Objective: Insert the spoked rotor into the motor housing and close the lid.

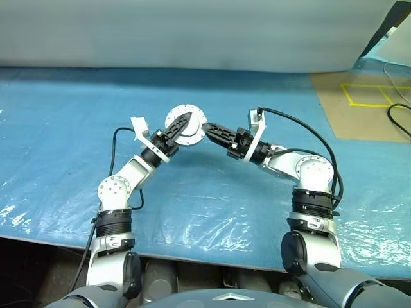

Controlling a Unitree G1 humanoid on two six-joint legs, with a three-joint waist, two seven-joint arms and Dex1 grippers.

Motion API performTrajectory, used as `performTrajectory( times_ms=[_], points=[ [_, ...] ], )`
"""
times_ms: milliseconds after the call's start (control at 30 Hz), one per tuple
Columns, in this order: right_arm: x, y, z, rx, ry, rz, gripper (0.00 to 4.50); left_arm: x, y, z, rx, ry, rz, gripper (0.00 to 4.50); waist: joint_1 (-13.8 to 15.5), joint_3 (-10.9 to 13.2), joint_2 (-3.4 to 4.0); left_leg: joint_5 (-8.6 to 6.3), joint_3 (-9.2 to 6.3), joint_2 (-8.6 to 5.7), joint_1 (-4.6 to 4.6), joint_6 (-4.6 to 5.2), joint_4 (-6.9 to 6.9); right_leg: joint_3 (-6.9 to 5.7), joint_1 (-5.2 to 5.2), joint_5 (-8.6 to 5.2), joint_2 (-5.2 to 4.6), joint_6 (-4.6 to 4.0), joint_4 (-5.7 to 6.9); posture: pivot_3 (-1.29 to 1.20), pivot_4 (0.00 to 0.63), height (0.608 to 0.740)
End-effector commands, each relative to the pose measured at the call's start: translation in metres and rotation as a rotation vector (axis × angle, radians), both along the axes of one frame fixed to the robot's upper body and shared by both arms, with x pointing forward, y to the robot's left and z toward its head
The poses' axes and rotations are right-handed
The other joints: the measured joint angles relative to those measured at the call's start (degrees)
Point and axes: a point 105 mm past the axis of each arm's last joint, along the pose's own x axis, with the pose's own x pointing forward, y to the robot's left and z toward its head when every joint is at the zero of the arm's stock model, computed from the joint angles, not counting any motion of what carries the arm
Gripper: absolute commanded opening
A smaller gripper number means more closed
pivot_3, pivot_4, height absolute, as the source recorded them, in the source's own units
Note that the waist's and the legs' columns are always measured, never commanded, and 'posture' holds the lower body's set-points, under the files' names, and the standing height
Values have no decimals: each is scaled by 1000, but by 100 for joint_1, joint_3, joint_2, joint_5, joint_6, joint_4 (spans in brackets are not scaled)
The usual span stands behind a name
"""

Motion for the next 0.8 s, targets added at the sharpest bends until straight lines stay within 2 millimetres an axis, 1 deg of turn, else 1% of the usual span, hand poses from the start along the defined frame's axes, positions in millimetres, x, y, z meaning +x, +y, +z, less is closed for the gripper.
performTrajectory(
  times_ms=[33, 100, 133, 267, 333, 433, 533, 600, 667, 733, 800],
  points=[
    [-3, 5, 15, 61, -21, 42, 2715, -1, 16, 15, 4, -60, 33, 2646, -4, 0, 0, 0, 0, 1, 1, 0, 0, 0, 0, 0, 0, 0, 0, 0, 150, 740],
    [-2, 3, 13, 56, -9, 40, 2715, 2, 33, 21, -6, -81, 96, 2646, 0, 0, 0, 0, 0, 1, 0, 0, 0, 0, -2, 0, 0, 0, 1, 0, 150, 740],
    [-2, 3, 13, 54, -6, 40, 2715, 2, 38, 23, -9, -86, 117, 2646, -4, 0, 0, 0, 0, 0, -1, 0, 0, 0, -2, 0, 0, 0, 0, 0, 150, 740],
    [0, 1, 8, 37, 11, 22, 2715, 7, 68, 40, -58, -125, 240, 2646, 2, 0, 0, 0, -1, 1, -2, 0, 0, -1, -2, 0, 0, 0, -1, 0, 150, 740],
    [1, 1, 6, 23, 10, 15, 2715, 10, 85, 45, -31, -139, 341, 2646, 4, 1, -1, 0, -2, 0, -4, 0, 0, -2, -2, 0, 0, 0, -2, 0, 150, 740],
    [3, 1, 2, -5, 11, -1, 2715, 19, 110, 37, 72, -116, 503, 2646, 7, 1, -2, 0, -6, 0, -6, 0, 1, -6, -2, 0, 0, 0, -2, 0, 150, 740],
    [3, -2, -1, -64, -36, -22, 2715, 25, 135, 18, 169, -55, 640, 2646, 7, 1, -2, 0, -7, -1, -7, 0, 2, -7, -1, 0, 0, 1, -2, 0, 150, 740],
    [2, -4, -2, -114, -96, -38, 2715, 28, 144, 8, 217, -25, 687, 2646, 12, 1, -3, 0, -8, -1, -7, 0, 2, -7, -1, 0, -1, 2, -3, 0, 150, 740],
    [-3, -8, -6, -136, -113, -21, 2715, 28, 150, -3, 309, -26, 712, 2646, 13, 8, -16, 0, -12, -1, -11, 0, 2, -11, -1, 0, 0, 4, -5, 0, 150, 740],
    [-7, -12, -9, -159, -130, -6, 2715, 26, 160, -15, 351, 0, 726, 2646, 13, 15, -30, 0, -17, -1, -14, 0, 2, -13, -1, 0, 0, 4, -6, 0, 150, 740],
    [-7, -16, -6, -155, -154, -9, 2715, 27, 172, -21, 416, 21, 792, 2646, 12, 23, -42, 0, -22, -1, -15, 0, 2, -15, -2, 1, 0, 5, -6, 0, 150, 740]
  ],
)
